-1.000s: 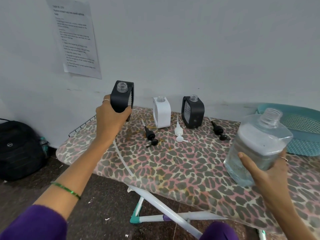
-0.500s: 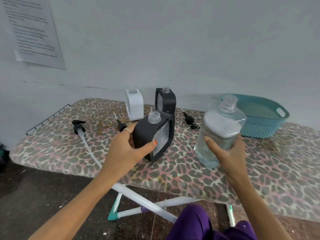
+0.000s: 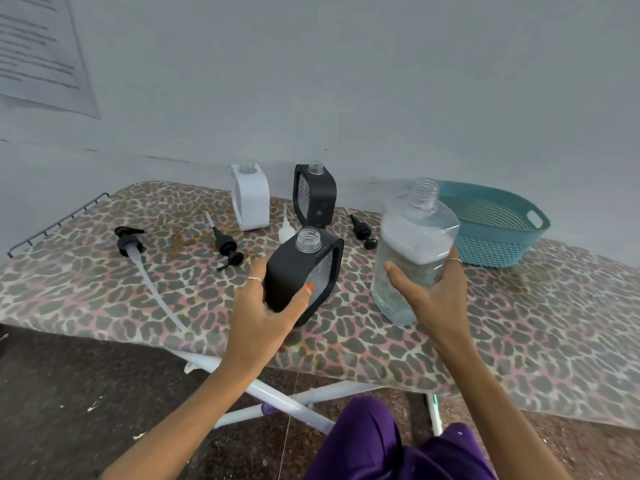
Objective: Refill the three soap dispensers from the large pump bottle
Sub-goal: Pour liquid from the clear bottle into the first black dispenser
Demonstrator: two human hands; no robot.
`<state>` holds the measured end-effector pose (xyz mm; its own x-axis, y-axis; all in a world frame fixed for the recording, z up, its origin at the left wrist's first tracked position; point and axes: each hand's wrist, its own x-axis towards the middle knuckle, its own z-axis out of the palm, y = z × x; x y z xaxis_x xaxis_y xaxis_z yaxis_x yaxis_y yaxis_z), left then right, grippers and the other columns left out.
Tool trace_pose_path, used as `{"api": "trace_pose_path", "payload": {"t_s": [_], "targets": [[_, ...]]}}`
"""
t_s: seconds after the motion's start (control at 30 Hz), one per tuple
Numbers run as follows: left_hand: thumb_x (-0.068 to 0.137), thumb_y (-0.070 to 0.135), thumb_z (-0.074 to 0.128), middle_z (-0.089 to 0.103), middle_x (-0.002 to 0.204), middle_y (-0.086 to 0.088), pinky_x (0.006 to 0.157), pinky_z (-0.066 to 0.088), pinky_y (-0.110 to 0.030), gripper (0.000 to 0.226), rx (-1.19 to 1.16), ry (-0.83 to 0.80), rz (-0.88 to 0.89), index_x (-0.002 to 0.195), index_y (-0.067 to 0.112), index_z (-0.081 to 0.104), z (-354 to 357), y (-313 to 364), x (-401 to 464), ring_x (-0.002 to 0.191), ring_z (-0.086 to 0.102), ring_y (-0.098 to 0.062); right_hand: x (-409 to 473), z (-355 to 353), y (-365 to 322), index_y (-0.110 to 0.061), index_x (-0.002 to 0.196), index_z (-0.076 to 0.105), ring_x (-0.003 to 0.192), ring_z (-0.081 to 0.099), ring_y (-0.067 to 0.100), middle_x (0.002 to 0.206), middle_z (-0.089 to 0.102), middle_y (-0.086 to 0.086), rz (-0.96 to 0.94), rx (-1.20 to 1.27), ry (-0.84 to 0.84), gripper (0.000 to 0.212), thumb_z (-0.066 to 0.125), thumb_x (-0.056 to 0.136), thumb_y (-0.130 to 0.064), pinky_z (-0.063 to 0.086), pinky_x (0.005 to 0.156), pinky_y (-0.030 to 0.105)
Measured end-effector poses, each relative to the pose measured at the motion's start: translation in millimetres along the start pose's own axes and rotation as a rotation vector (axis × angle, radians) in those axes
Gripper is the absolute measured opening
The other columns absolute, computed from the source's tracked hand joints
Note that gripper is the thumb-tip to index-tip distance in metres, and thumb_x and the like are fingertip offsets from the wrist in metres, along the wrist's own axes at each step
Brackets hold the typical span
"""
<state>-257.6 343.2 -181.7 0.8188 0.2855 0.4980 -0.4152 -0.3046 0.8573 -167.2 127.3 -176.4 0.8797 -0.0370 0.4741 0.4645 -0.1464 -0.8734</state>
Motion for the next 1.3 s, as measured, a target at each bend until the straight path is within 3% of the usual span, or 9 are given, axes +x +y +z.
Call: {"api": "trace_pose_path", "payload": {"t_s": [0.13, 0.23, 0.33, 0.43, 0.53, 0.6, 0.87, 1.07, 1.3], "targets": [[0.083, 0.021, 0.071, 0.064, 0.113, 0.025, 0.087, 0.049, -0.014, 0.047, 0.016, 0.069, -0.033, 0.122, 0.038, 0.049, -2, -27, -10, 0.106, 0.062, 0.002, -4, 24, 7, -0.037, 0.120, 0.046, 0.104, 0.061, -0.003, 0.110, 0.062, -0.025, -0.048, -0.138, -0.085, 0.066, 0.084, 0.065, -0.036, 0.052, 0.084, 0.019], [0.082, 0.019, 0.073, 0.065, 0.106, 0.024, 0.079, 0.051, -0.012, 0.049, 0.058, 0.077, -0.015, 0.122, 0.030, 0.048, 2, -26, -7, 0.098, 0.063, 0.001, 0, 20, 3, -0.030, 0.121, 0.047, 0.095, 0.054, -0.022, 0.099, 0.055, -0.036, -0.157, -0.251, -0.087, 0.066, 0.082, 0.065, -0.036, 0.044, 0.070, 0.001], [0.079, 0.025, 0.074, 0.068, 0.094, -0.002, 0.071, 0.056, -0.035, 0.047, 0.112, 0.085, 0.010, 0.119, 0.025, 0.048, 7, -25, -5, 0.082, 0.066, -0.015, 6, 14, 0, -0.026, 0.128, 0.045, 0.088, 0.054, -0.015, 0.101, 0.052, -0.031, -0.254, -0.379, -0.107, 0.074, 0.084, 0.065, -0.033, 0.042, 0.068, -0.001], [0.080, 0.025, 0.074, 0.066, 0.080, 0.001, 0.059, 0.055, -0.034, 0.044, 0.132, 0.098, 0.043, 0.115, 0.023, 0.048, 7, -28, -5, 0.068, 0.064, -0.014, 11, 10, 1, -0.024, 0.135, 0.040, 0.098, 0.050, -0.003, 0.112, 0.058, -0.008, -0.314, -0.506, -0.172, 0.087, 0.088, 0.063, -0.027, 0.043, 0.076, 0.009], [0.079, 0.012, 0.077, 0.055, 0.064, 0.025, 0.048, 0.036, -0.002, 0.043, 0.202, 0.108, 0.084, 0.110, 0.018, 0.047, 8, -30, -5, 0.051, 0.052, 0.007, 15, 6, 0, -0.017, 0.138, 0.040, 0.106, 0.057, 0.024, 0.123, 0.060, 0.011, -0.368, -0.602, -0.242, 0.090, 0.088, 0.062, -0.025, 0.045, 0.080, 0.030], [0.079, 0.005, 0.077, 0.055, 0.067, 0.031, 0.048, 0.031, 0.003, 0.046, 0.202, 0.095, 0.092, 0.109, 0.019, 0.046, 8, -31, -5, 0.051, 0.050, 0.013, 17, 4, -2, -0.012, 0.139, 0.042, 0.108, 0.059, 0.033, 0.125, 0.059, 0.015, -0.390, -0.658, -0.270, 0.089, 0.087, 0.063, -0.026, 0.046, 0.081, 0.034], [0.080, 0.018, 0.075, 0.059, 0.081, 0.016, 0.058, 0.044, -0.005, 0.054, 0.171, 0.114, 0.114, 0.120, 0.031, 0.042, 8, -28, -6, 0.071, 0.061, 0.001, 21, 4, -20, -0.006, 0.137, 0.043, 0.108, 0.054, 0.039, 0.126, 0.057, 0.022, -0.514, -0.816, -0.262, 0.089, 0.089, 0.064, -0.027, 0.049, 0.085, 0.051], [0.079, 0.013, 0.077, 0.061, 0.099, 0.020, 0.070, 0.047, -0.005, 0.062, 0.151, 0.119, 0.123, 0.122, 0.039, 0.040, 9, -25, -6, 0.090, 0.064, 0.005, 25, 4, -26, -0.002, 0.136, 0.046, 0.109, 0.056, 0.042, 0.127, 0.057, 0.023, -0.547, -0.855, -0.269, 0.086, 0.072, 0.073, -0.053, 0.048, 0.088, 0.053], [0.079, 0.013, 0.077, 0.058, 0.099, 0.027, 0.070, 0.047, -0.004, 0.065, 0.171, 0.130, 0.146, 0.124, 0.040, 0.039, 9, -25, -6, 0.089, 0.063, 0.008, 30, 3, -28, -0.002, 0.135, 0.047, 0.106, 0.056, 0.043, 0.125, 0.058, 0.022, -0.625, -0.938, -0.248, 0.080, 0.072, 0.076, -0.049, 0.048, 0.087, 0.054]]}}
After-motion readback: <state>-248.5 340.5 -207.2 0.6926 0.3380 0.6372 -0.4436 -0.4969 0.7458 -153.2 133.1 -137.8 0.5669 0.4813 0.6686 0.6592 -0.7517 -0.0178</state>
